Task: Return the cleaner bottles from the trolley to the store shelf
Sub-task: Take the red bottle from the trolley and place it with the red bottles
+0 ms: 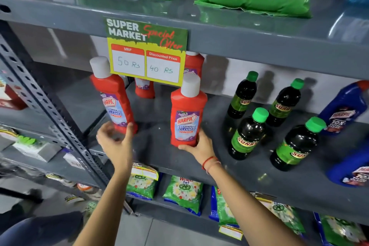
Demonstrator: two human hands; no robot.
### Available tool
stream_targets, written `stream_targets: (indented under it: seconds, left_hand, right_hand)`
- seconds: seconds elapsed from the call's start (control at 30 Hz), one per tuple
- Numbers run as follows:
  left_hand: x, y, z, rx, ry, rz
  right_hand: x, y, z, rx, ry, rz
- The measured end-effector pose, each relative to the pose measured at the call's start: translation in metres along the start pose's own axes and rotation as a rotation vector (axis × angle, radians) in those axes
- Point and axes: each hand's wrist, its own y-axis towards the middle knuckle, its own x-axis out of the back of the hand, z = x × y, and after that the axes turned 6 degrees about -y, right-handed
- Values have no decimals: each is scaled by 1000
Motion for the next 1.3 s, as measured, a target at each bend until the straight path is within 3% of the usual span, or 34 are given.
stream_targets:
  seconds: [0.1,0.2,0.93,1.3]
  left_hand:
    - [14,22,30,18,337,206]
    - [10,41,36,-24,460,307]
    - [4,66,44,-14,472,342]
    - [6,62,43,-47,453,354]
  right_hand:
    - [-7,2,-3,-8,22,6]
    - [-14,7,-3,-3,50,17]
    - [-26,19,1,-15,-4,88]
    - [-17,9,3,-9,-12,43]
